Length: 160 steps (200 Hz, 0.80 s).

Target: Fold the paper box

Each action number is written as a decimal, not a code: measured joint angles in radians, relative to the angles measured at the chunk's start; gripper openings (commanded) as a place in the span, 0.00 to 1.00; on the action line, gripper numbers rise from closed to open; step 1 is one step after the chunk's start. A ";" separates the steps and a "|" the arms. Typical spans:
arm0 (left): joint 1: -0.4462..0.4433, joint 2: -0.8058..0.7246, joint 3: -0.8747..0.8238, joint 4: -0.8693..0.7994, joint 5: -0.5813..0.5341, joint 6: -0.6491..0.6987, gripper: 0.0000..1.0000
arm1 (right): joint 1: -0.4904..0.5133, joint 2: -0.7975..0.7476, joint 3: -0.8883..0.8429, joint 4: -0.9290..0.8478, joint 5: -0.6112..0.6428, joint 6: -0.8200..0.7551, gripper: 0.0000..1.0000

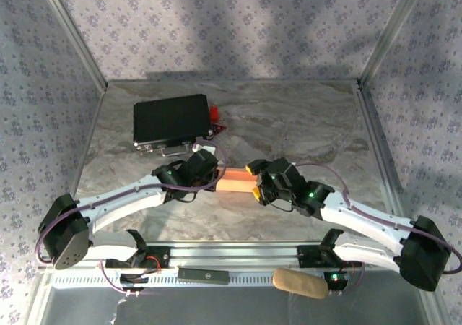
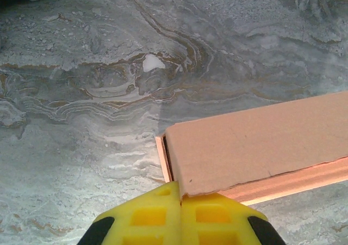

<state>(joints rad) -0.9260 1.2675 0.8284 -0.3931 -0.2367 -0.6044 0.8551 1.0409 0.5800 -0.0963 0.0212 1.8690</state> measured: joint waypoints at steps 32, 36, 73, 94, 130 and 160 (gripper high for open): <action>-0.004 0.005 0.001 0.001 -0.011 0.000 0.02 | -0.060 0.039 -0.025 0.051 -0.051 0.011 0.69; -0.005 0.005 0.001 0.001 -0.012 0.000 0.02 | -0.066 0.040 -0.027 0.056 -0.056 0.012 0.68; -0.010 0.005 0.002 -0.001 -0.015 -0.001 0.23 | -0.099 0.044 -0.055 0.097 -0.090 0.004 0.55; -0.013 0.002 0.002 -0.016 -0.019 -0.016 0.35 | -0.107 0.046 -0.062 0.109 -0.093 0.001 0.50; -0.037 -0.092 0.003 -0.044 -0.011 -0.052 0.46 | -0.111 0.048 -0.070 0.126 -0.098 -0.005 0.44; -0.018 -0.239 0.003 -0.051 -0.002 -0.092 0.50 | -0.111 0.048 -0.072 0.129 -0.098 -0.019 0.42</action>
<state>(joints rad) -0.9436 1.0286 0.8310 -0.4442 -0.2386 -0.6968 0.7437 1.0893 0.5079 0.0322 -0.0769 1.8503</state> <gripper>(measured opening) 0.490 0.426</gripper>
